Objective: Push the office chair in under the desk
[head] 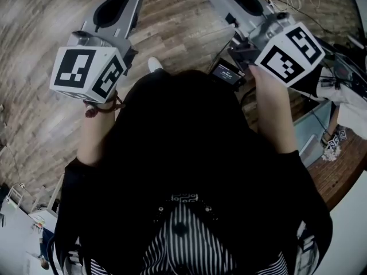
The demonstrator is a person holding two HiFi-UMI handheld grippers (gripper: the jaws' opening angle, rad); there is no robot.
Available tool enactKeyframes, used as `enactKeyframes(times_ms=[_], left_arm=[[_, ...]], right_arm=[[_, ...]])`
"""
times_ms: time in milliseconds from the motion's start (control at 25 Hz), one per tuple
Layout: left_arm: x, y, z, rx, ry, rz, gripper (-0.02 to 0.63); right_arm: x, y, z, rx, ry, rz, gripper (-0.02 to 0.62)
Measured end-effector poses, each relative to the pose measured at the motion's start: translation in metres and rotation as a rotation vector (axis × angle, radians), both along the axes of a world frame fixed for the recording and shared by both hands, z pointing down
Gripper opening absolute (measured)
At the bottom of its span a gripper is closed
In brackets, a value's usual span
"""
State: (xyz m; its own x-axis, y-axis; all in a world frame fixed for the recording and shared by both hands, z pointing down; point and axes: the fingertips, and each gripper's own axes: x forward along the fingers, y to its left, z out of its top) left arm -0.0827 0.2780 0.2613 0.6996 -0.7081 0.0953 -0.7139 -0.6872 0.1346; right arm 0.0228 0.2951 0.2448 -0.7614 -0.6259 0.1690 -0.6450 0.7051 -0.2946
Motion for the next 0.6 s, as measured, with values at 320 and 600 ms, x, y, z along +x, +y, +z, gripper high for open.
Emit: enactKeyframes(times_ms=[320, 600], left_arm=[[-0.037, -0.071, -0.001, -0.041, 0.027, -0.045, 0.002], [-0.051, -0.097, -0.003, -0.05, 0.019, -0.063, 0.002]], right_arm=[[-0.029, -0.082, -0.011, -0.021, 0.007, -0.044, 0.0], [-0.039, -0.115, -0.016, -0.03, 0.001, -0.055, 0.0]])
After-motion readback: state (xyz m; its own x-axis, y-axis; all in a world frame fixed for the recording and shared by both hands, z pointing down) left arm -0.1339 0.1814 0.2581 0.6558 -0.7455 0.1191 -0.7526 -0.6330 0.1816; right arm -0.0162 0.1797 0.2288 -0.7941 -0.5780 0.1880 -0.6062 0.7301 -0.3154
